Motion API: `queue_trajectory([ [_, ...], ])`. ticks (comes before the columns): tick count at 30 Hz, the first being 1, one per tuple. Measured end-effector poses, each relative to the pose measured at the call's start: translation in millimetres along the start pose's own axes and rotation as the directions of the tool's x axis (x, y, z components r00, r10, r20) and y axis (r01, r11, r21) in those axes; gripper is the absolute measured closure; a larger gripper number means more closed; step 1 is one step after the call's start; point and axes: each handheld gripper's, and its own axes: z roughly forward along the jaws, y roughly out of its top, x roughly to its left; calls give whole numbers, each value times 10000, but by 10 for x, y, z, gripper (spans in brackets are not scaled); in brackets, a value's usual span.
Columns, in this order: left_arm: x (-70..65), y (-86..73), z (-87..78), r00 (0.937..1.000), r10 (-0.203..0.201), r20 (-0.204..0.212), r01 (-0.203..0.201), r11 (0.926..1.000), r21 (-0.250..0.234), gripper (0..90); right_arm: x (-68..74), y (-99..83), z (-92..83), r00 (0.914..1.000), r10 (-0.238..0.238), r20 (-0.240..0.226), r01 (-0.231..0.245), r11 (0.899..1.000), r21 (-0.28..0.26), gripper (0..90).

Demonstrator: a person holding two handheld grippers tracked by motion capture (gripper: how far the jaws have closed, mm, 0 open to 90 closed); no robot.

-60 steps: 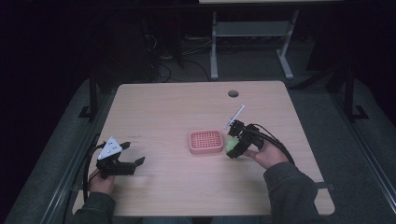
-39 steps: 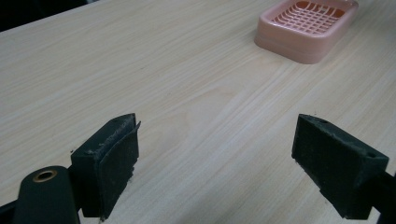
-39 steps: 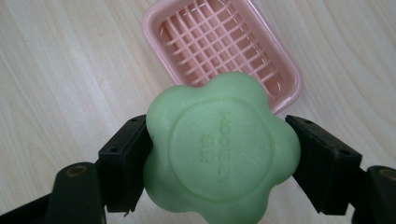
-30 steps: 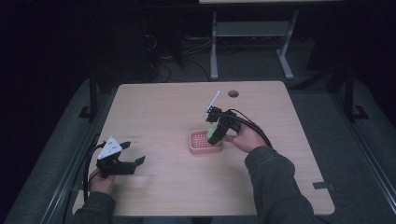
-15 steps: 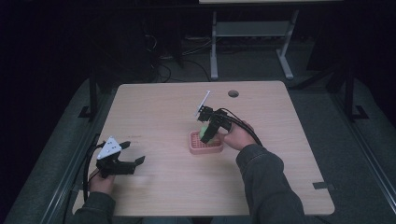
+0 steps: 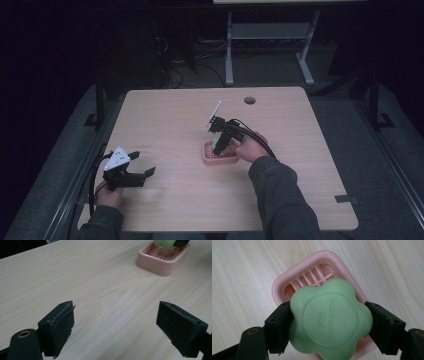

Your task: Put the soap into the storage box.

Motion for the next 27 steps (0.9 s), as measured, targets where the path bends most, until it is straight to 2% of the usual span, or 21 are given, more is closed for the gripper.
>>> queue_trajectory([
  [10,0,0,0,10000,-18,14,18,10000,12,144,6,20,95,10000,38,-68,-37,9999,116,255],
  [21,1,-1,2,10000,-10,10,10,10000,23,144,-5,17,140,9999,114,75,-116,9997,211,255],
  [23,0,-1,3,10000,7,4,-7,10000,17,144,2,22,156,9997,-48,245,40,9995,316,255],
  [27,1,-1,1,10000,-4,18,4,10000,6,144,13,29,167,9996,-56,259,47,9994,349,254],
])
